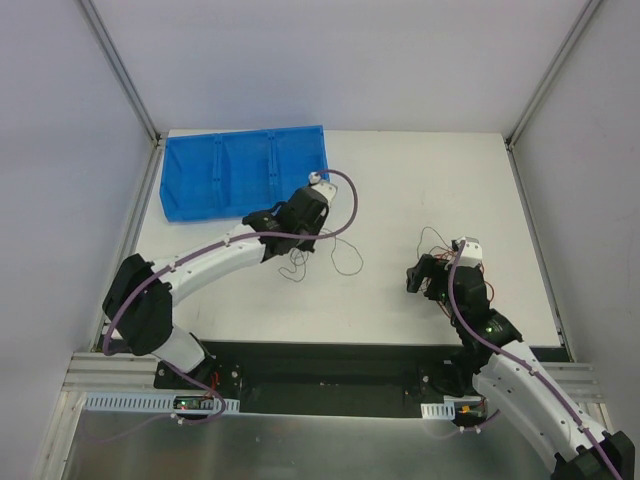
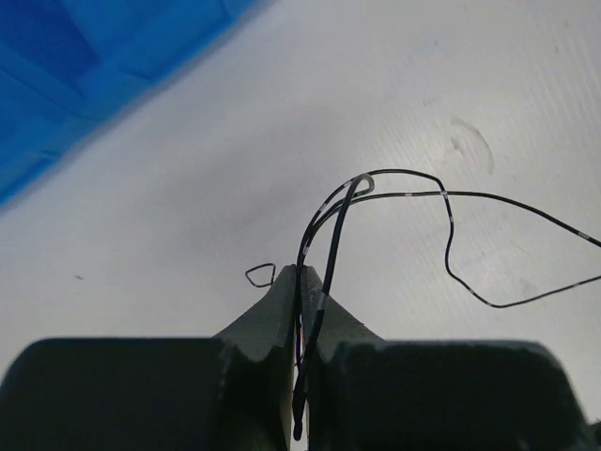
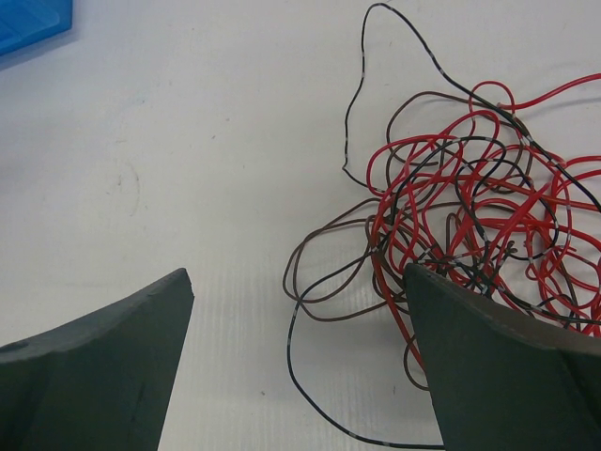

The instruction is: Untangle the cables

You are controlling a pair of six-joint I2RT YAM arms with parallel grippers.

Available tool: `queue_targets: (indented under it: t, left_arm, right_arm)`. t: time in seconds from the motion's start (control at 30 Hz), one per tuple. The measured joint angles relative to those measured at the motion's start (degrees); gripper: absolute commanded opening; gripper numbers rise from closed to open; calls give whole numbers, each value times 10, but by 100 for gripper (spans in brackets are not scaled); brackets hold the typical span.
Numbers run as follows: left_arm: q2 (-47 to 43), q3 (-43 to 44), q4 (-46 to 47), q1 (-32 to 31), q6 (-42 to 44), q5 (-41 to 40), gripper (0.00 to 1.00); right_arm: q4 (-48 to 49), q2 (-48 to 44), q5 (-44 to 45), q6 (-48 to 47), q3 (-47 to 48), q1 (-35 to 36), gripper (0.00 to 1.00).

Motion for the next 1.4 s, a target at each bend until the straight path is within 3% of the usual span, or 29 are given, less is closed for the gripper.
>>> queue_targets:
  t: [0.37,0.63,0.73,1.0,1.4]
  left_arm:
    - [54,189,27,130,115,5,0]
    - [192,337,80,224,83,130,0]
    - [244,380,93,240,67,134,0]
    - [315,391,126,283,12,197,0]
    - [327,358,137,304,46,149,0]
  right_arm:
    - [0,0,-1,0,0,0,97]
    - [0,0,-2,0,0,0,97]
    - [0,1,-3,0,0,0,97]
    - [0,2,-3,0,0,0,97]
    - [2,9,-4,0,0,0,97]
